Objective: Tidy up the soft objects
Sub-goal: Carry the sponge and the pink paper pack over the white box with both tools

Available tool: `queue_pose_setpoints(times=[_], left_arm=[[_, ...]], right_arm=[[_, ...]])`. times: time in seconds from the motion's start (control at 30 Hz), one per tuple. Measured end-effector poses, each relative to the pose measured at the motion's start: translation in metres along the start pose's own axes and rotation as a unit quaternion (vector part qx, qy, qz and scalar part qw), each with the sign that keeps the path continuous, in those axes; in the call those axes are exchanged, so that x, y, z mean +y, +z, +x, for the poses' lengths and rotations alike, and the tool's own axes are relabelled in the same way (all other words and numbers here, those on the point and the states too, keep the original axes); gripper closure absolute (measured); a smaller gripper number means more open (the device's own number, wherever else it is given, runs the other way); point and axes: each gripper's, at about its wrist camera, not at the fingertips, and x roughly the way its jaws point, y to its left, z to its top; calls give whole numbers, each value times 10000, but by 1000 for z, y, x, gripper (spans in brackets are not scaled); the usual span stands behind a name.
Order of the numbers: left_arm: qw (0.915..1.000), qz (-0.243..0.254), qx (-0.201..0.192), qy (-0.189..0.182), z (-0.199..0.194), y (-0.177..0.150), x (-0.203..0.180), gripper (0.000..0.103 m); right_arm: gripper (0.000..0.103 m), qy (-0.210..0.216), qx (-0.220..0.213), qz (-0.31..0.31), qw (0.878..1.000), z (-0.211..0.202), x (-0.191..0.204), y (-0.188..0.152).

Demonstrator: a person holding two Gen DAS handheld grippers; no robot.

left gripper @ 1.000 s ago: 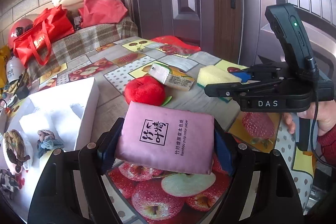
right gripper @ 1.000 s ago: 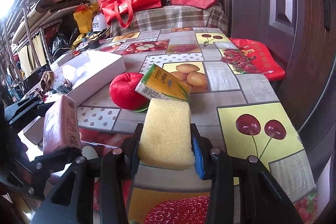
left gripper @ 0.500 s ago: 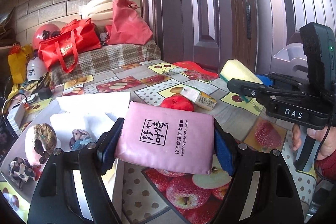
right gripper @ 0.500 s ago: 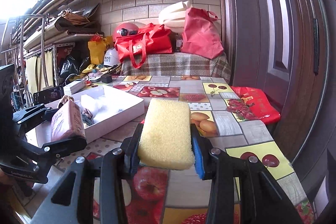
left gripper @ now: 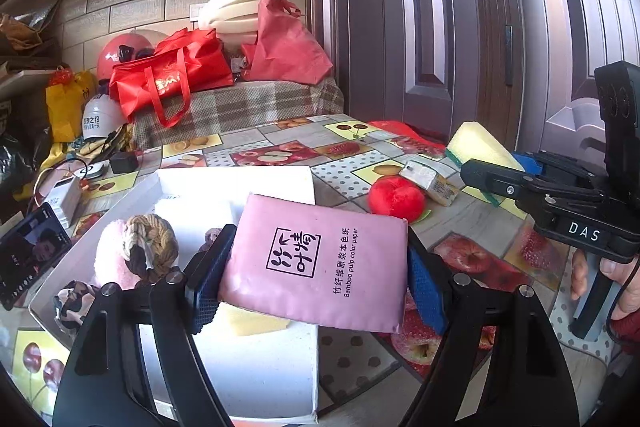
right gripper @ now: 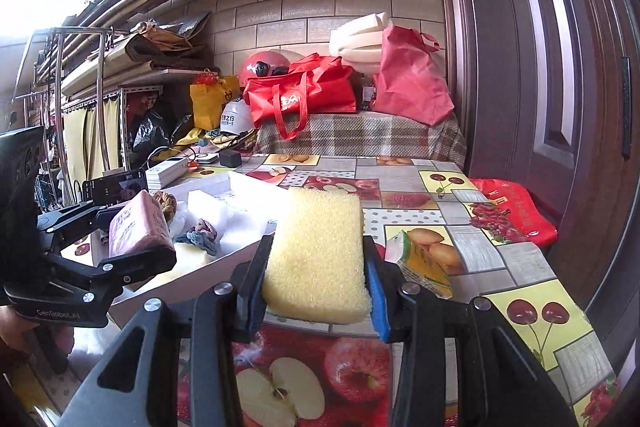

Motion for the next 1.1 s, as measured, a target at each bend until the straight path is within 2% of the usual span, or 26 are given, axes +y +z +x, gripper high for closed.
queue_pose_setpoints(times=[1.1], left_arm=[[9982, -328, 7, 505, -16, -10, 54, 24]], right_arm=[[62, 808, 251, -276, 9960, 33, 70, 2]])
